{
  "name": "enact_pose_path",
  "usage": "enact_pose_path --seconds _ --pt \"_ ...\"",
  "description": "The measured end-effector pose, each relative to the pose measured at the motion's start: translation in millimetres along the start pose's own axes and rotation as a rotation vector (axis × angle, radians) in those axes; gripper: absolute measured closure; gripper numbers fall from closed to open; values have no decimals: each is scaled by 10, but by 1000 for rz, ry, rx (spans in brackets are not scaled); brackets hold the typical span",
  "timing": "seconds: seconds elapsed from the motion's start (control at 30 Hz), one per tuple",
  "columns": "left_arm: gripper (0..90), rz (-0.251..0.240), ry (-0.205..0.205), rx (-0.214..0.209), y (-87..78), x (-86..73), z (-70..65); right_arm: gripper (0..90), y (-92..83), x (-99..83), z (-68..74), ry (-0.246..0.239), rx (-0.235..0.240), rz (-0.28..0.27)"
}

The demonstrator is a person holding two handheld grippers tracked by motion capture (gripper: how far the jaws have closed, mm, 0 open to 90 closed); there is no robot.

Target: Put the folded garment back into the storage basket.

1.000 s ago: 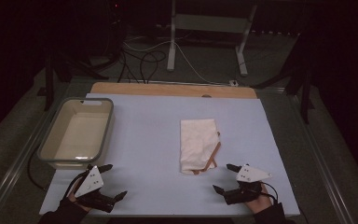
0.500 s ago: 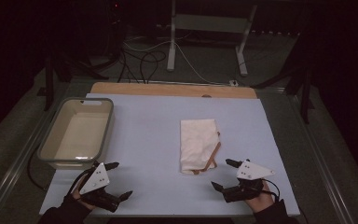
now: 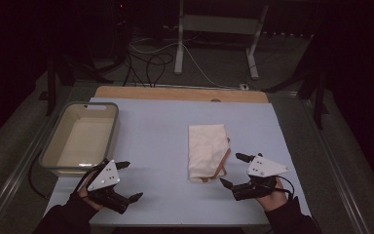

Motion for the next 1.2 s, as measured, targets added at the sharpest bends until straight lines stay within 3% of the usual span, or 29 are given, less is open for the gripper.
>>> enact_pose_path --seconds 0.33,0.73,1.2 --pt "5 3 30 -15 63 202 121 85 23 148 -129 -5 -16 -10" --pt "5 -7 22 -15 148 459 301 85 115 265 -264 9 -35 -7" --pt "5 33 31 -44 452 633 431 85 336 333 -358 6 -26 24"
Point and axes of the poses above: each handheld gripper's, and its own axes: y roughly forward along the jaws, x roughly out of its top, z roughly to its left, the point moved 2 cm from there along y, roughly forward along the jaws, and after that the axes turned 11 degrees about y, right-handed, at the moved point
